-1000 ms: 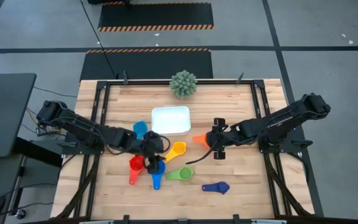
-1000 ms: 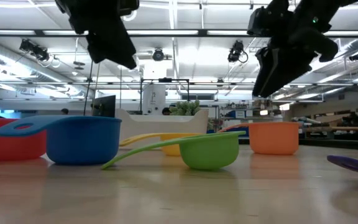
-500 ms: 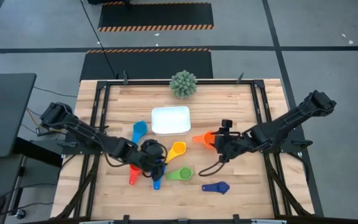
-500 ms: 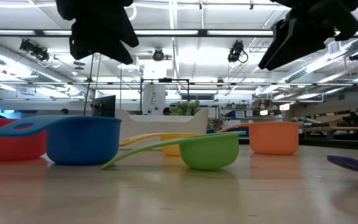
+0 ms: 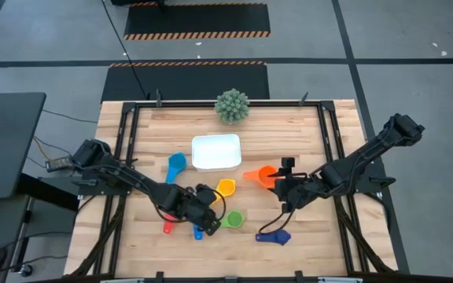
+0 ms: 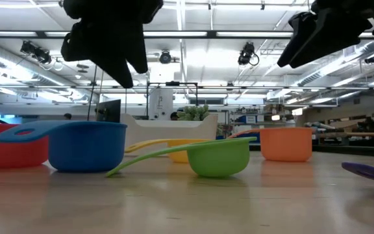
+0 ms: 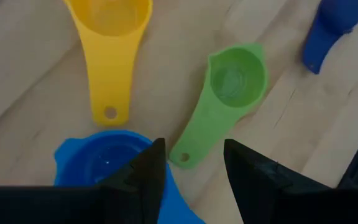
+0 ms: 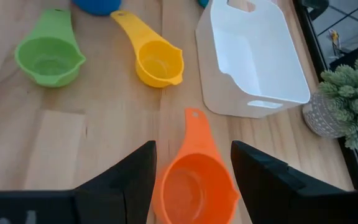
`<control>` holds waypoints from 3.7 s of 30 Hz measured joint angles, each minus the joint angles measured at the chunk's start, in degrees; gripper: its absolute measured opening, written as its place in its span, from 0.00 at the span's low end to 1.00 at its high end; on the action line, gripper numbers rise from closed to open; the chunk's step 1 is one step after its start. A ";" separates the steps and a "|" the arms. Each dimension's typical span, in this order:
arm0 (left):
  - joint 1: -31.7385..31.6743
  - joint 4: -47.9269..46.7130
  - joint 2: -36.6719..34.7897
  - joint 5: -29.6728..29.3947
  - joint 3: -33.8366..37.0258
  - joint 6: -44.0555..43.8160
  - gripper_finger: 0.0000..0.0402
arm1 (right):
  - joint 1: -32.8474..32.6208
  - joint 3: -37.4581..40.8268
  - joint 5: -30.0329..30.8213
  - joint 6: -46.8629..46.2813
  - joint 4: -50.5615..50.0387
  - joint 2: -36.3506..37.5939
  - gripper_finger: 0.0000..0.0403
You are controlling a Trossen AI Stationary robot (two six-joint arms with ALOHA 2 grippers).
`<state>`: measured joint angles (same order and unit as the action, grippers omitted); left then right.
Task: Nest measuring cups in basket
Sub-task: Stack the blue nesting cup on the orange nesting cup
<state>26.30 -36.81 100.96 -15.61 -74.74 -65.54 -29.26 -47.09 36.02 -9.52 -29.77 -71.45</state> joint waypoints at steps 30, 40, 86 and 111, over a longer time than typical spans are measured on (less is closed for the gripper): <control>2.92 -16.04 11.43 -2.01 -10.34 -5.36 0.35 | -3.41 2.11 0.14 2.03 6.71 -0.03 0.53; 0.76 -14.00 11.57 1.94 -10.34 -4.56 0.35 | -2.49 4.90 -0.01 1.64 8.94 -0.05 0.53; -0.76 -14.27 14.43 9.38 -10.32 10.20 0.03 | -2.55 4.90 -3.11 3.06 11.31 -0.05 0.53; 3.18 -16.22 14.46 4.41 -10.32 61.74 0.04 | -2.55 4.87 -3.04 1.63 9.12 -0.05 0.53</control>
<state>29.49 -53.04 115.42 -11.21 -85.06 -3.80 -31.81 -42.22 32.97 -7.89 -20.64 -71.50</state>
